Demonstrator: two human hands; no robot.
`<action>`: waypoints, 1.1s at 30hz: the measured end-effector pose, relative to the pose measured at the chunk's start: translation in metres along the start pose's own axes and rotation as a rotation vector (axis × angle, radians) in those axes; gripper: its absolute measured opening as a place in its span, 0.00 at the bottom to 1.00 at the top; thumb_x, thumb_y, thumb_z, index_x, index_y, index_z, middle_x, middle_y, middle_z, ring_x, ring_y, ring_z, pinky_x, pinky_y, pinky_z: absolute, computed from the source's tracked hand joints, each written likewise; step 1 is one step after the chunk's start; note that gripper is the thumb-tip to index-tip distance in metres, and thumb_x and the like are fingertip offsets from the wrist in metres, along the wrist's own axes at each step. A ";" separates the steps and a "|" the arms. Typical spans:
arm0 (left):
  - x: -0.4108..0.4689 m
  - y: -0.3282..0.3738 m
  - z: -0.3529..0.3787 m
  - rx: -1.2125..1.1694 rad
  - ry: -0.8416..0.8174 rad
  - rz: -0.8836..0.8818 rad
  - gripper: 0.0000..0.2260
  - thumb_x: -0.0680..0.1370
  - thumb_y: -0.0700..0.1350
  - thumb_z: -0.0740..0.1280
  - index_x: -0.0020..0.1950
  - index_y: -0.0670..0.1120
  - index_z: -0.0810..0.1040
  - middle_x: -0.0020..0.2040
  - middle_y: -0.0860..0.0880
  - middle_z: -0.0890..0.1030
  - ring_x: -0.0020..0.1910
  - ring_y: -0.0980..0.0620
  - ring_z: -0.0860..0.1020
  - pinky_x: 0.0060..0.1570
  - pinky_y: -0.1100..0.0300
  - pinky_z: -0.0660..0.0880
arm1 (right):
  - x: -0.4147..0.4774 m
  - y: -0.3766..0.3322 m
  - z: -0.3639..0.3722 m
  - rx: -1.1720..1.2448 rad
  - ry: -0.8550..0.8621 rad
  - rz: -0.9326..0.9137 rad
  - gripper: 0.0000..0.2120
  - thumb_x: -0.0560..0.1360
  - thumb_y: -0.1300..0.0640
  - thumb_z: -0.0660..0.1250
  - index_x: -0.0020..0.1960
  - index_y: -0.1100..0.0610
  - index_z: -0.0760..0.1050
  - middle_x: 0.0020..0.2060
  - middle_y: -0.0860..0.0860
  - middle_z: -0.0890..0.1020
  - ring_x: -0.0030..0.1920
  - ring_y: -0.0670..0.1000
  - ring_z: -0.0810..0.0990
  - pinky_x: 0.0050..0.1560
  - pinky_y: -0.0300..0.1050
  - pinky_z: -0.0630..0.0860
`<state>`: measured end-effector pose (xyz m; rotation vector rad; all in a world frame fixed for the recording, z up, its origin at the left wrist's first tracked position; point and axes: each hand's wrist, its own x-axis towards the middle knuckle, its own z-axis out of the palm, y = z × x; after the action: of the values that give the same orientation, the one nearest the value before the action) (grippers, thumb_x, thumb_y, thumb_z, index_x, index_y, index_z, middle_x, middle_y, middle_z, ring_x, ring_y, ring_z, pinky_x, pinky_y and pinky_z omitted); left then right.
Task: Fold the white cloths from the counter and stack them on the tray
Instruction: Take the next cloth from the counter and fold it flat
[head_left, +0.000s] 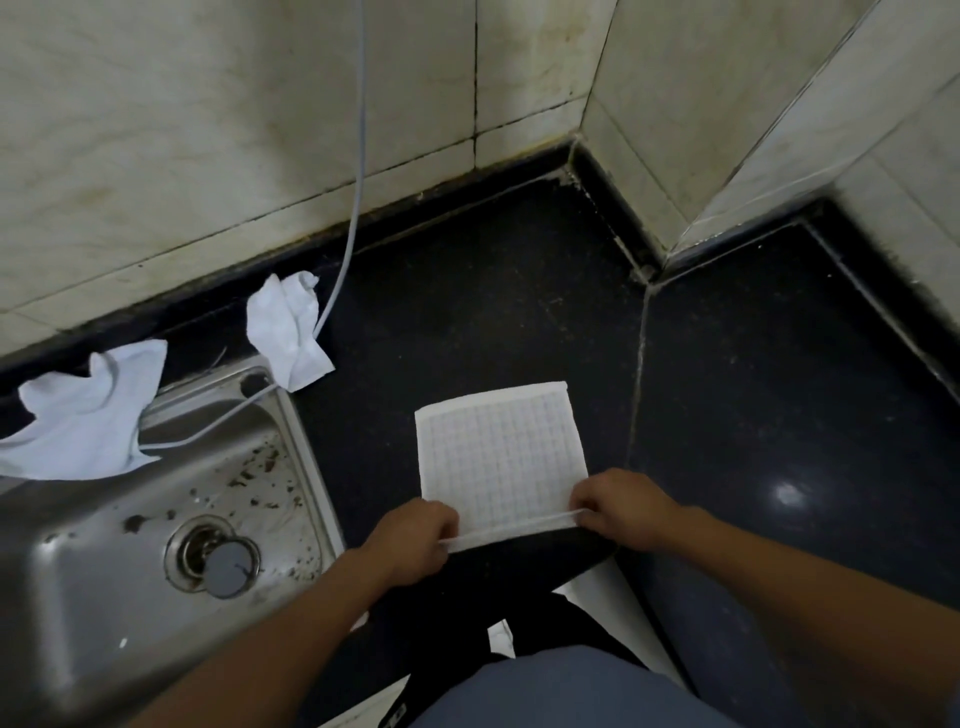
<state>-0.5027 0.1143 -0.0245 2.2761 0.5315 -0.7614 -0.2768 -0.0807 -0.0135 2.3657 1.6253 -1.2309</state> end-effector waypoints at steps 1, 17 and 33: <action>0.000 -0.003 -0.011 -0.050 0.033 -0.010 0.05 0.72 0.43 0.66 0.46 0.49 0.79 0.44 0.51 0.79 0.45 0.52 0.78 0.42 0.62 0.71 | 0.001 0.003 -0.010 0.042 0.033 0.023 0.08 0.75 0.51 0.63 0.50 0.49 0.79 0.48 0.44 0.82 0.49 0.47 0.79 0.46 0.42 0.72; 0.078 -0.029 -0.085 -0.226 0.443 -0.312 0.04 0.73 0.44 0.71 0.40 0.44 0.82 0.39 0.44 0.83 0.41 0.45 0.82 0.46 0.54 0.78 | 0.096 0.008 -0.073 0.078 0.344 0.360 0.09 0.77 0.49 0.63 0.54 0.50 0.77 0.51 0.53 0.82 0.51 0.56 0.80 0.47 0.46 0.72; 0.025 0.002 -0.012 0.023 0.350 -0.135 0.04 0.77 0.46 0.62 0.44 0.47 0.74 0.46 0.48 0.79 0.44 0.47 0.77 0.40 0.56 0.69 | 0.055 -0.028 -0.008 -0.043 0.236 0.111 0.10 0.79 0.49 0.58 0.52 0.52 0.75 0.51 0.50 0.77 0.52 0.53 0.78 0.47 0.49 0.75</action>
<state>-0.4783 0.1252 -0.0323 2.4272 0.8473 -0.4310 -0.2863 -0.0218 -0.0304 2.6184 1.5319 -0.9190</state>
